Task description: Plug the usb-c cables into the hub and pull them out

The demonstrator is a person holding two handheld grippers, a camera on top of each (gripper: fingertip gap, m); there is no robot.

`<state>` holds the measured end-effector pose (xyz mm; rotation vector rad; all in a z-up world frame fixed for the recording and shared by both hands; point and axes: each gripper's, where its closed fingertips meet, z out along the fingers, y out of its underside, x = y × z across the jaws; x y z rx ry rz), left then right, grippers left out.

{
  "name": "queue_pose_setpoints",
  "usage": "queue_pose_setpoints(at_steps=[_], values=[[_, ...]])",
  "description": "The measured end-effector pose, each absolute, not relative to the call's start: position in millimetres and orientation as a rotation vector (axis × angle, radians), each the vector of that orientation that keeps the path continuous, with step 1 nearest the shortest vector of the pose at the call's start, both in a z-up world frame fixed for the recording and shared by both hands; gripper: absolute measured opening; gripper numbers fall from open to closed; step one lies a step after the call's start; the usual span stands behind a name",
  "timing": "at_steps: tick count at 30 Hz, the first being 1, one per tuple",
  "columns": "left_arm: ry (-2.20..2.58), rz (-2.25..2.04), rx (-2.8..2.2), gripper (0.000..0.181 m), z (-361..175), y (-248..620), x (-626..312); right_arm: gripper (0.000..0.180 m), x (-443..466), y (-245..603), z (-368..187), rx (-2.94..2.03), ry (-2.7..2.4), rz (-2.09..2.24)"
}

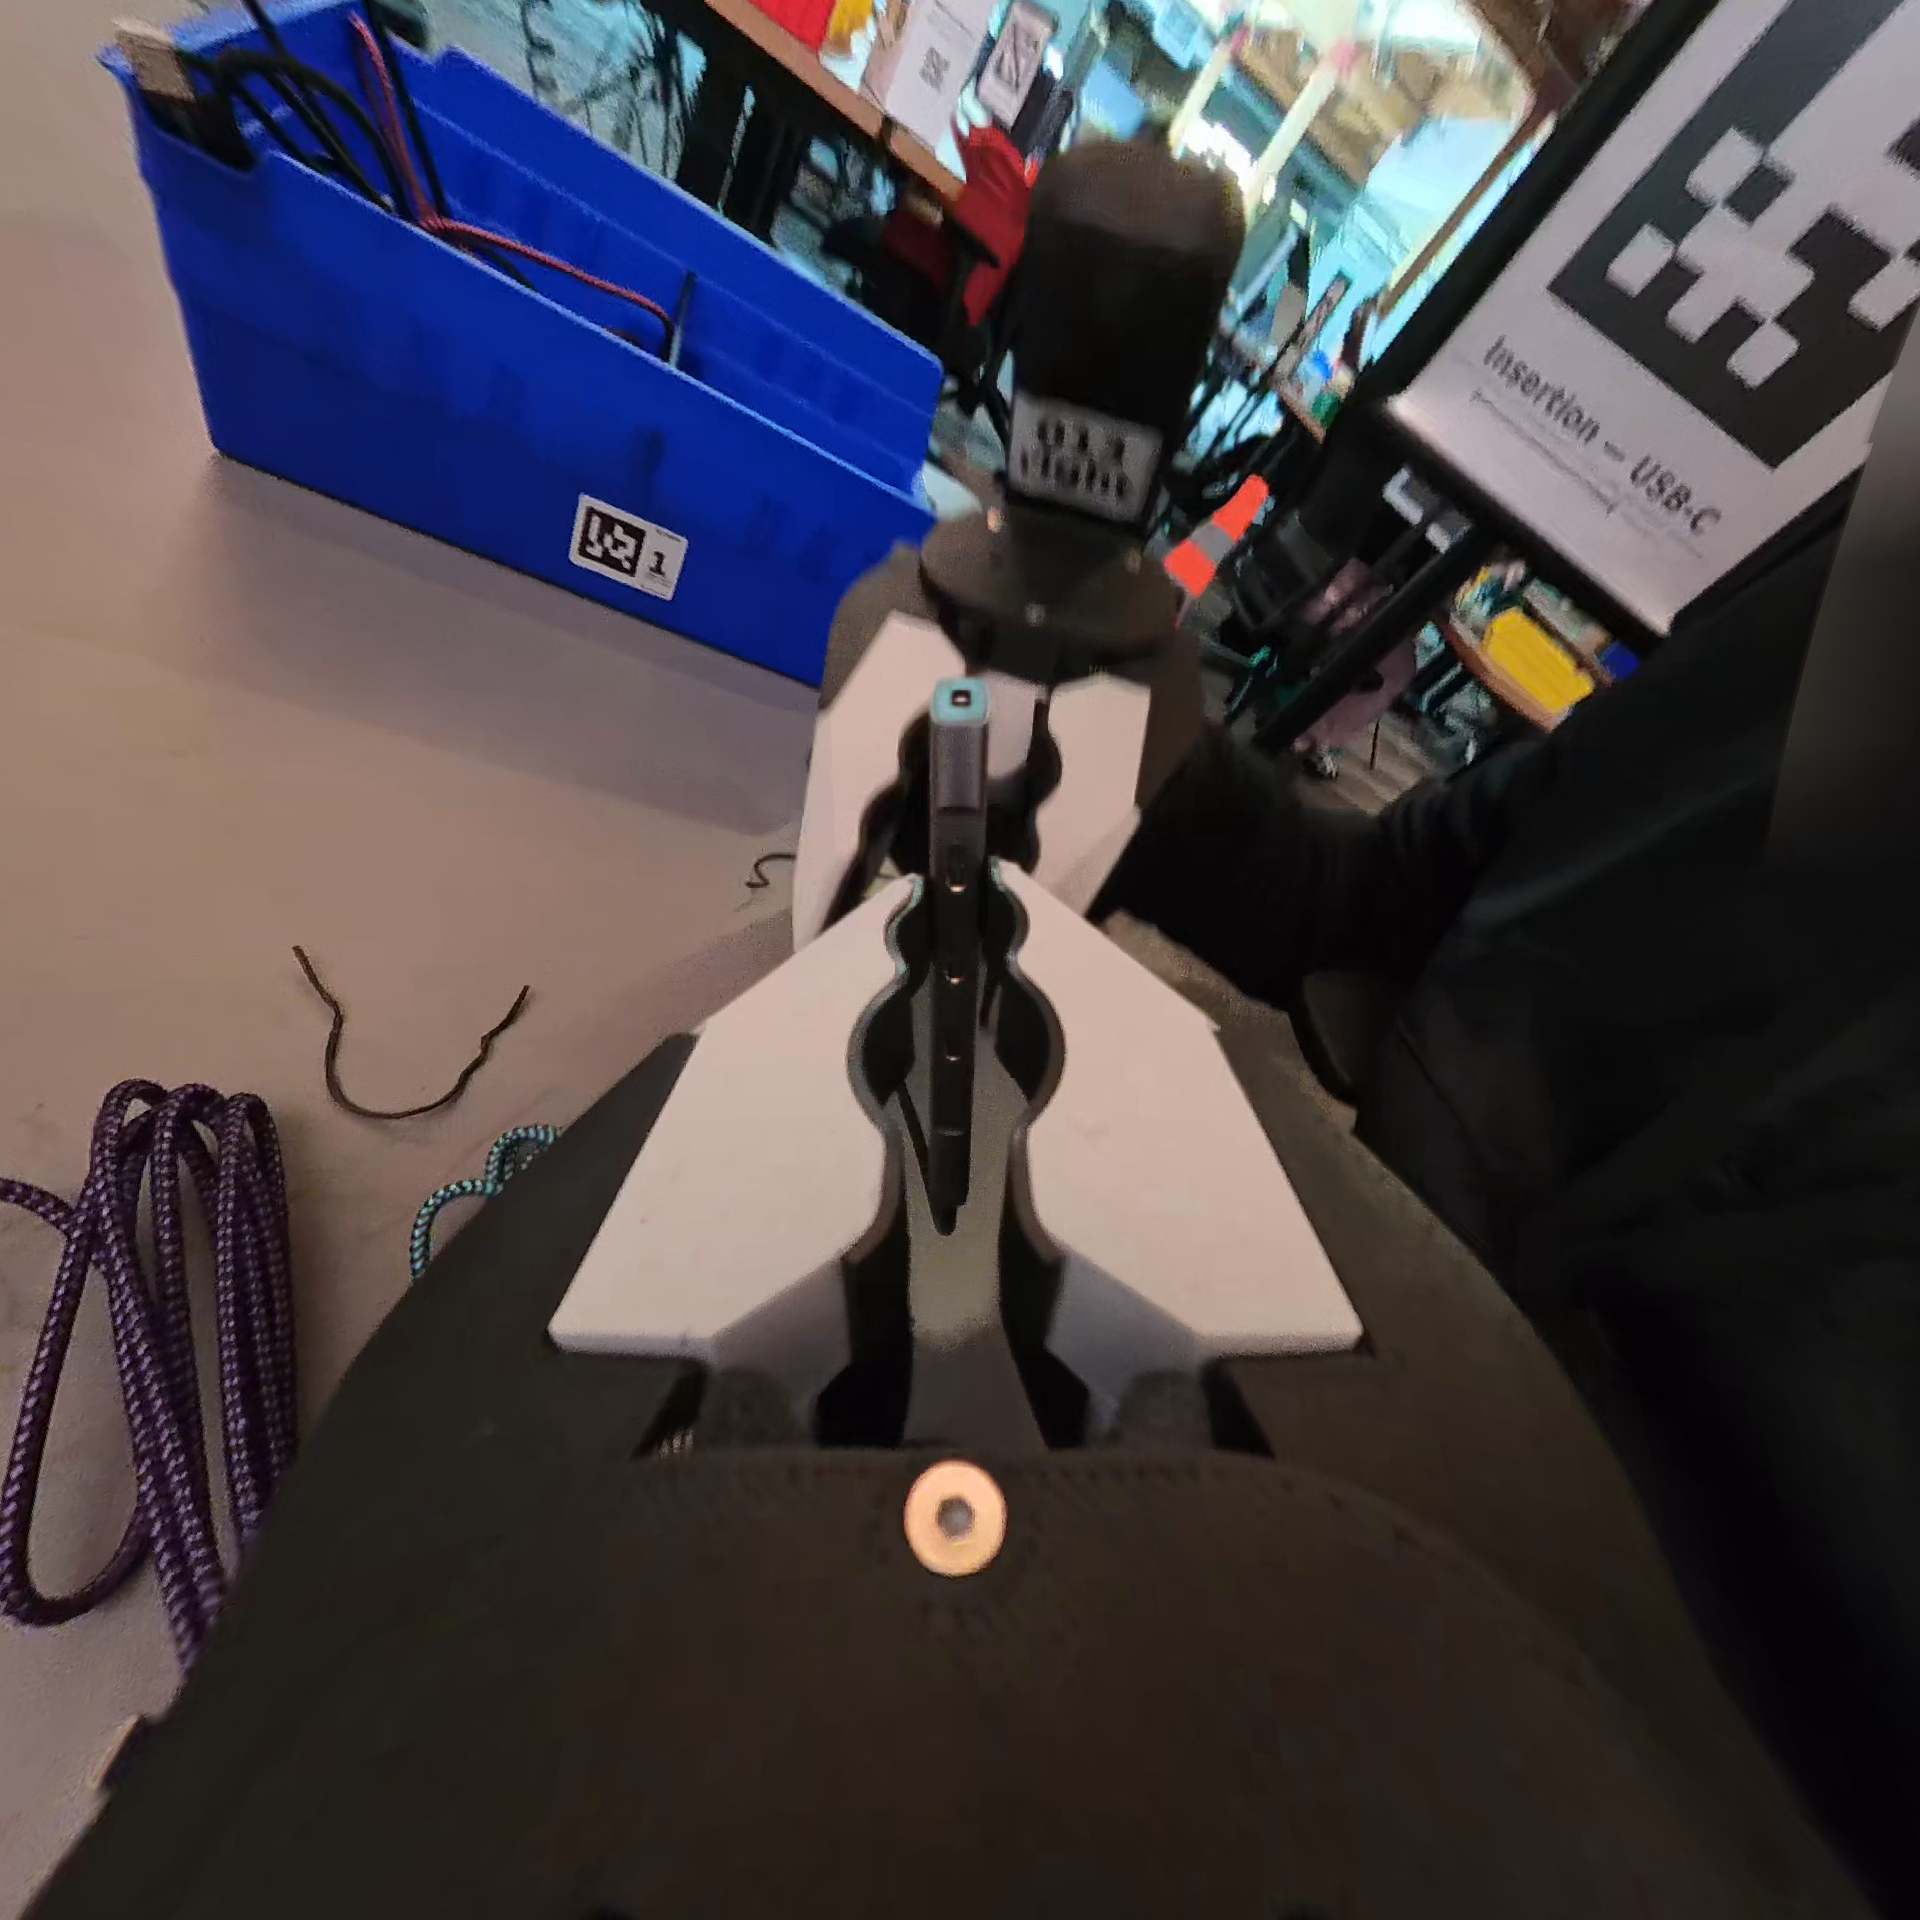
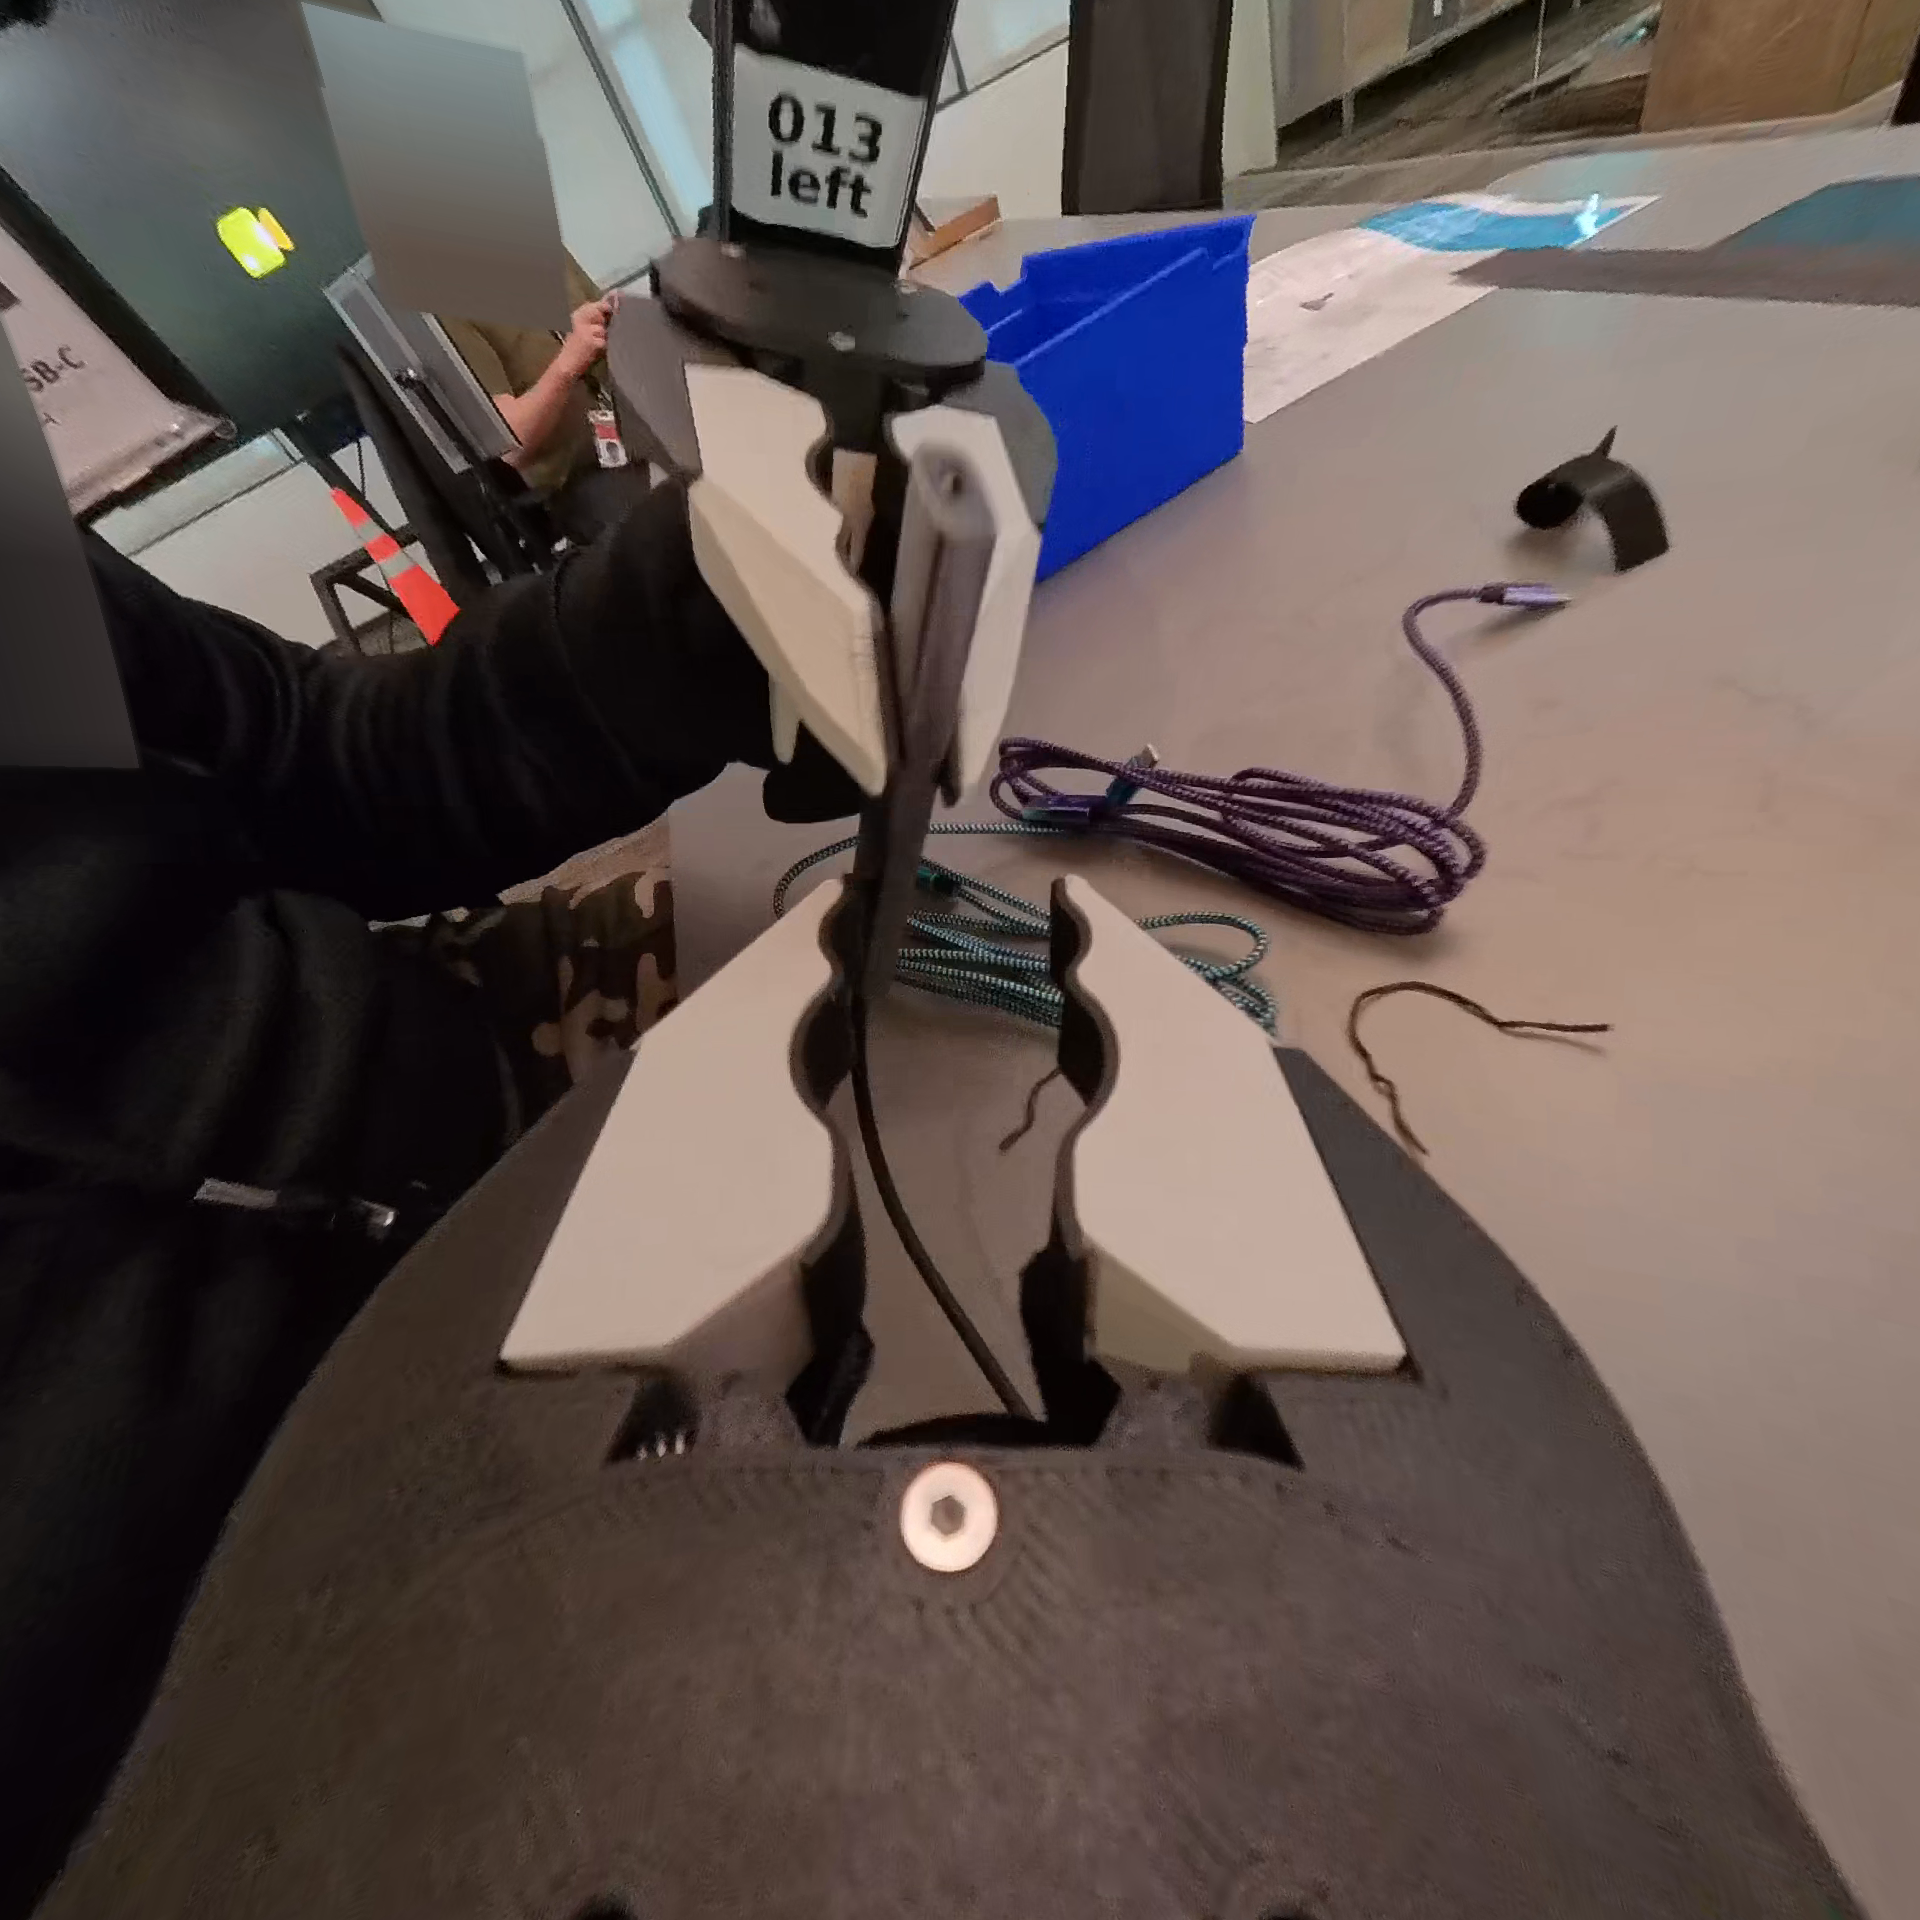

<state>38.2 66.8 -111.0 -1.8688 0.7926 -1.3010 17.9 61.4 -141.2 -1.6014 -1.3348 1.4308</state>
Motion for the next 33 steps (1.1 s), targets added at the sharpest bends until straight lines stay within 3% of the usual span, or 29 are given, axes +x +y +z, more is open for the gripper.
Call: queue_pose_setpoints(at_steps=[10,19,22,25,27,33], values=[[1.048,-1.241,-1.964,0.007,-123,49,41,0.019,34,63,-105,-1.570,-1.482,1.509],[1.209,-1.100,-2.061,0.008,-147,43,45,0.007,26,50,-126,-1.637,-1.650,1.440],[1.145,-1.010,-2.062,0.009,-143,55,41,0.006,23,59,-123,-1.643,-1.554,1.449],[1.070,-0.818,-2.041,0.040,-141,71,37,0.006,21,83,-113,-1.676,-1.305,1.489],[1.053,-0.628,-2.026,0.050,-145,81,37,0.006,20,92,-107,-1.682,-1.145,1.548],[0.965,-0.206,-1.965,0.036,-148,109,29,0.006,10,91,-106,-1.681,-0.925,1.634]])
